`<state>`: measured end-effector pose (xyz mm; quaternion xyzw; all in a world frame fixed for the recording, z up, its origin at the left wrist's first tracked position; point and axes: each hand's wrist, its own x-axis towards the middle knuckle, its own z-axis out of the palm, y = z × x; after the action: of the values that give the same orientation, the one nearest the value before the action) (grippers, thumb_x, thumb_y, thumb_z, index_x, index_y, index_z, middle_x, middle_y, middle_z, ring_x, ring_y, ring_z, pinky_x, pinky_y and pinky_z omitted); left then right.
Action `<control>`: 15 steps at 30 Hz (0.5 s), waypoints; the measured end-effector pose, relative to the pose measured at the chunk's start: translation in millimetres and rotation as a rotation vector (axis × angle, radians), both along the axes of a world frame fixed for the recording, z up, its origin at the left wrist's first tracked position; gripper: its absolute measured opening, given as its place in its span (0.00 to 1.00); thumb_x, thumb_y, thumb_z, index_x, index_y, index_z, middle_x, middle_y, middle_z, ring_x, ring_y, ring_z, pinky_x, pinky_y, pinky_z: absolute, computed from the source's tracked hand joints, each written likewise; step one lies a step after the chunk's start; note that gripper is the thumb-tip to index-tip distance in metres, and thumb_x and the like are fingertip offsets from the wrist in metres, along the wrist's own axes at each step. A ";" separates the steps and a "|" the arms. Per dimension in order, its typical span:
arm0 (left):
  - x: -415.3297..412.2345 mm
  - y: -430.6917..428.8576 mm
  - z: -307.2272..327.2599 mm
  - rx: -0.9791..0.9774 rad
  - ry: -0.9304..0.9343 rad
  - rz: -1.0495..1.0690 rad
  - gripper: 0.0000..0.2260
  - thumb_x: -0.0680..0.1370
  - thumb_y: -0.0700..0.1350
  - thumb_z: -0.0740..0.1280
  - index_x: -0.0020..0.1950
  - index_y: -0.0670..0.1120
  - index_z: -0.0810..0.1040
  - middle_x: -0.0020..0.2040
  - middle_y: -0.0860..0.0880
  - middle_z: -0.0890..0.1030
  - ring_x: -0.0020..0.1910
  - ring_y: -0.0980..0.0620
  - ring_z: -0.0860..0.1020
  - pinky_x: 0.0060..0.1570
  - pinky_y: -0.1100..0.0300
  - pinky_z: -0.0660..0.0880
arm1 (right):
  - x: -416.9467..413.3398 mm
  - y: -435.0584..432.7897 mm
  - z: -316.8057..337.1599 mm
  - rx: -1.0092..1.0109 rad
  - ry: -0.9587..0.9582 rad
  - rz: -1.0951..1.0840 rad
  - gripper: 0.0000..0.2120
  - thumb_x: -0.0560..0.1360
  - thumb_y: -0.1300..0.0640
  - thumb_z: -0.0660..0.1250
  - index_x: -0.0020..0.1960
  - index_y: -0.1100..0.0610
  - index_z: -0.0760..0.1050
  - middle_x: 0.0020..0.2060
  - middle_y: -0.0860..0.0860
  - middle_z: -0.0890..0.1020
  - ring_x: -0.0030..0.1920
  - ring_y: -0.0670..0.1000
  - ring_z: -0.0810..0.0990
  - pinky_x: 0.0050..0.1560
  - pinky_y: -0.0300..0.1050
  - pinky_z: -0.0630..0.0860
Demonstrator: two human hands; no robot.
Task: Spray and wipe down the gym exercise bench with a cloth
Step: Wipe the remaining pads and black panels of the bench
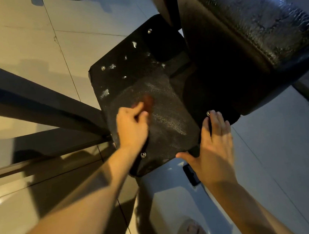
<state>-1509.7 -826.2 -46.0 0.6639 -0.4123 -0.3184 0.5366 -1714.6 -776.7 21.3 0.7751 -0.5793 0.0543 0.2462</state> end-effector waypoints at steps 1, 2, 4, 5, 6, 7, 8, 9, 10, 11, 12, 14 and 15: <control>-17.5 7.7 13.0 -0.077 -0.002 -0.115 0.16 0.80 0.43 0.70 0.68 0.49 0.81 0.53 0.50 0.74 0.55 0.49 0.76 0.63 0.52 0.73 | -0.8 -0.3 -0.5 -0.003 -0.004 0.001 0.54 0.69 0.27 0.64 0.77 0.69 0.64 0.78 0.66 0.62 0.80 0.65 0.57 0.79 0.62 0.53; -31.8 14.7 25.0 -0.166 -0.016 -0.244 0.15 0.80 0.42 0.71 0.66 0.50 0.82 0.52 0.50 0.74 0.53 0.50 0.76 0.61 0.53 0.74 | -1.3 -1.4 -1.2 -0.004 -0.006 0.004 0.54 0.69 0.26 0.61 0.77 0.69 0.64 0.78 0.66 0.62 0.80 0.65 0.58 0.79 0.61 0.53; -41.8 14.1 37.2 -0.310 -0.152 -0.435 0.14 0.80 0.43 0.71 0.65 0.52 0.83 0.50 0.51 0.73 0.52 0.51 0.74 0.57 0.59 0.72 | -1.0 -3.3 -1.4 0.001 -0.011 0.009 0.54 0.69 0.26 0.58 0.76 0.69 0.63 0.77 0.66 0.62 0.79 0.65 0.58 0.78 0.61 0.53; -36.3 5.8 36.8 -0.364 -0.228 -0.455 0.15 0.80 0.44 0.71 0.66 0.53 0.83 0.50 0.52 0.73 0.52 0.52 0.73 0.56 0.60 0.71 | -0.7 -3.9 -1.2 0.005 -0.011 0.007 0.54 0.69 0.26 0.59 0.76 0.69 0.63 0.77 0.66 0.62 0.79 0.65 0.58 0.78 0.61 0.53; -28.7 -4.5 32.2 -0.382 -0.251 -0.412 0.14 0.80 0.44 0.71 0.65 0.53 0.83 0.49 0.52 0.73 0.51 0.52 0.73 0.55 0.59 0.71 | -0.4 -3.6 -1.1 0.010 -0.009 0.002 0.54 0.69 0.26 0.59 0.76 0.69 0.64 0.77 0.65 0.63 0.79 0.65 0.57 0.79 0.60 0.53; -19.0 -13.9 26.6 -0.352 -0.225 -0.321 0.14 0.79 0.44 0.71 0.65 0.52 0.83 0.49 0.52 0.73 0.51 0.51 0.74 0.56 0.56 0.72 | 0.0 -2.5 -1.1 0.020 -0.007 -0.005 0.53 0.69 0.26 0.60 0.76 0.69 0.64 0.77 0.65 0.63 0.80 0.65 0.57 0.79 0.60 0.52; -8.3 -23.2 20.8 -0.285 -0.175 -0.200 0.14 0.79 0.44 0.71 0.65 0.51 0.83 0.49 0.52 0.73 0.50 0.50 0.75 0.57 0.52 0.74 | 0.2 -0.6 -0.5 0.029 -0.004 -0.014 0.53 0.69 0.26 0.59 0.77 0.68 0.64 0.78 0.65 0.63 0.80 0.64 0.57 0.79 0.60 0.52; 0.8 -31.5 15.4 -0.197 -0.118 -0.091 0.14 0.80 0.44 0.71 0.66 0.50 0.83 0.49 0.52 0.72 0.51 0.51 0.75 0.59 0.50 0.74 | 0.7 0.8 0.1 0.033 -0.002 -0.021 0.53 0.69 0.26 0.58 0.77 0.68 0.65 0.78 0.64 0.62 0.80 0.64 0.57 0.79 0.60 0.52; 6.2 -36.6 11.5 -0.120 -0.075 -0.011 0.14 0.80 0.45 0.71 0.66 0.49 0.82 0.49 0.52 0.72 0.51 0.51 0.75 0.60 0.50 0.74 | 1.4 1.6 -0.1 0.034 0.002 -0.024 0.52 0.70 0.26 0.58 0.77 0.67 0.65 0.78 0.64 0.62 0.80 0.64 0.57 0.79 0.60 0.52; 6.7 -37.2 10.2 -0.073 -0.049 0.038 0.15 0.80 0.45 0.71 0.67 0.49 0.82 0.50 0.52 0.72 0.52 0.51 0.75 0.61 0.51 0.74 | 1.8 2.0 -0.5 0.034 0.007 -0.028 0.52 0.70 0.26 0.58 0.77 0.67 0.65 0.79 0.64 0.62 0.81 0.64 0.57 0.79 0.61 0.52; 2.1 -34.0 11.5 -0.065 -0.030 0.050 0.15 0.80 0.45 0.71 0.67 0.49 0.82 0.50 0.52 0.72 0.52 0.50 0.75 0.61 0.52 0.74 | 1.5 2.1 -0.8 0.039 0.006 -0.032 0.52 0.70 0.26 0.59 0.77 0.67 0.64 0.79 0.64 0.62 0.81 0.64 0.56 0.79 0.60 0.52; -20.0 -16.2 23.0 -0.153 -0.002 -0.061 0.14 0.79 0.44 0.71 0.65 0.49 0.83 0.49 0.51 0.73 0.52 0.49 0.76 0.59 0.53 0.74 | 0.1 0.9 0.3 0.048 -0.009 -0.030 0.53 0.72 0.24 0.61 0.78 0.67 0.63 0.79 0.64 0.61 0.81 0.63 0.55 0.81 0.57 0.49; -36.2 -1.2 30.5 -0.209 -0.014 -0.174 0.13 0.79 0.44 0.71 0.63 0.50 0.84 0.49 0.52 0.73 0.52 0.50 0.76 0.58 0.55 0.74 | -0.6 -0.3 0.5 0.041 -0.020 -0.019 0.51 0.73 0.26 0.61 0.77 0.67 0.64 0.79 0.64 0.61 0.81 0.63 0.55 0.82 0.55 0.46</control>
<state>-1545.9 -827.4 -15.4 0.5683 -0.5031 -0.3143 0.5703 -1715.2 -777.1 21.8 0.7738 -0.5902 0.0477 0.2250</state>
